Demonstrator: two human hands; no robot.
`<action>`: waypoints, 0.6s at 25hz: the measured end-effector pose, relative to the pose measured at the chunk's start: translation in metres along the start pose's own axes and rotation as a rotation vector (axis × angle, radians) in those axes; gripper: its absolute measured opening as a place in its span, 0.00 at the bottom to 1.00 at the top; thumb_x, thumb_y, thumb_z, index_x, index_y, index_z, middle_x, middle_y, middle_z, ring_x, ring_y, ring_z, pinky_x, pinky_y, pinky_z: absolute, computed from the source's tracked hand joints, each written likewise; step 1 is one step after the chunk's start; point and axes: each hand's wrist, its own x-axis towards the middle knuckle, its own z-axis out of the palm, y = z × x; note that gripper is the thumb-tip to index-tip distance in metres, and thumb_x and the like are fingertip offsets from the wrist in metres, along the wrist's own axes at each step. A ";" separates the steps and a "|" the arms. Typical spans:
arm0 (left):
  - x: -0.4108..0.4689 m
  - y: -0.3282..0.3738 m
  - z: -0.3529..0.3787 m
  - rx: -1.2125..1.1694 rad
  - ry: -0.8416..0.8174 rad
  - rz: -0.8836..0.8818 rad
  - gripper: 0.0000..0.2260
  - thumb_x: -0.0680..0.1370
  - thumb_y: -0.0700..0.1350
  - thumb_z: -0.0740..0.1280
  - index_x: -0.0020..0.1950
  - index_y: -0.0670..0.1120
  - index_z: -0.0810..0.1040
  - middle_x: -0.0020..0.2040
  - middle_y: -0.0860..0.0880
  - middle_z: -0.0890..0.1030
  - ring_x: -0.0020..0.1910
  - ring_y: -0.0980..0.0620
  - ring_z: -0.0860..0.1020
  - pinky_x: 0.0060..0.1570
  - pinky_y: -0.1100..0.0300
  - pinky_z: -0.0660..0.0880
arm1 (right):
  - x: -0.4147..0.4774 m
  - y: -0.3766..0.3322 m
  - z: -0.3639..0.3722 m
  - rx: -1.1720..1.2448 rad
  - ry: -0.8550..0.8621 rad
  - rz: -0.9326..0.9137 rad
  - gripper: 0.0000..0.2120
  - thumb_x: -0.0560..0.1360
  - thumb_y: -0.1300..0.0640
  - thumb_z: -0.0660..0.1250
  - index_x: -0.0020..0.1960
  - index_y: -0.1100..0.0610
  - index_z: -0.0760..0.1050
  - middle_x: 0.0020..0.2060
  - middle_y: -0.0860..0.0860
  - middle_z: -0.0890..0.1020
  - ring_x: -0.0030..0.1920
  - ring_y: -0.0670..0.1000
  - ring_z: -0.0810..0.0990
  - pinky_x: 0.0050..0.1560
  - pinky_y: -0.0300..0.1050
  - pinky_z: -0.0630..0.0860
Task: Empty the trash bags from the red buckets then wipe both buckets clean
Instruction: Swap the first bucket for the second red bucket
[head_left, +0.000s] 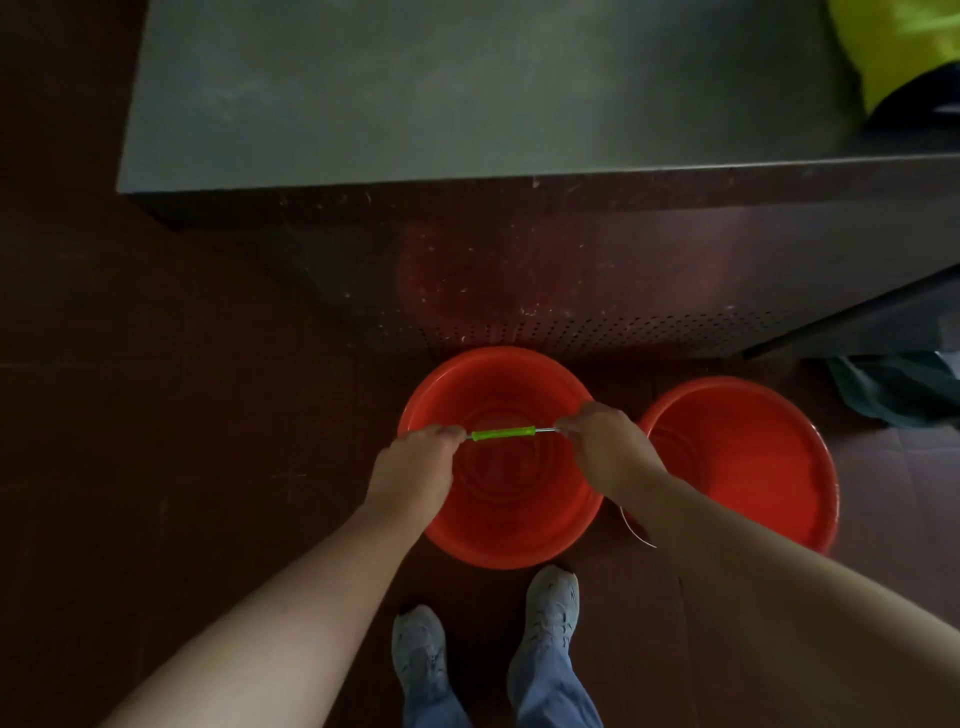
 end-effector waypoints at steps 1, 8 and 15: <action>0.002 0.001 0.002 0.001 0.005 0.007 0.20 0.81 0.38 0.59 0.70 0.53 0.73 0.55 0.54 0.79 0.45 0.55 0.80 0.44 0.53 0.82 | 0.001 0.002 0.003 0.013 0.004 0.003 0.16 0.77 0.65 0.62 0.56 0.52 0.83 0.51 0.54 0.79 0.51 0.57 0.80 0.51 0.53 0.79; 0.005 0.002 0.028 0.000 -0.004 0.033 0.19 0.82 0.38 0.59 0.70 0.53 0.74 0.59 0.53 0.79 0.52 0.54 0.81 0.47 0.54 0.81 | -0.001 0.017 0.029 0.054 0.034 0.048 0.17 0.80 0.66 0.62 0.63 0.54 0.82 0.55 0.54 0.79 0.55 0.56 0.79 0.55 0.51 0.78; -0.023 -0.001 0.047 -0.054 -0.180 0.102 0.19 0.84 0.49 0.60 0.75 0.54 0.69 0.66 0.52 0.76 0.61 0.51 0.77 0.59 0.52 0.76 | -0.039 0.014 0.043 0.123 -0.026 0.144 0.13 0.81 0.58 0.57 0.49 0.55 0.82 0.48 0.52 0.80 0.51 0.55 0.80 0.52 0.53 0.79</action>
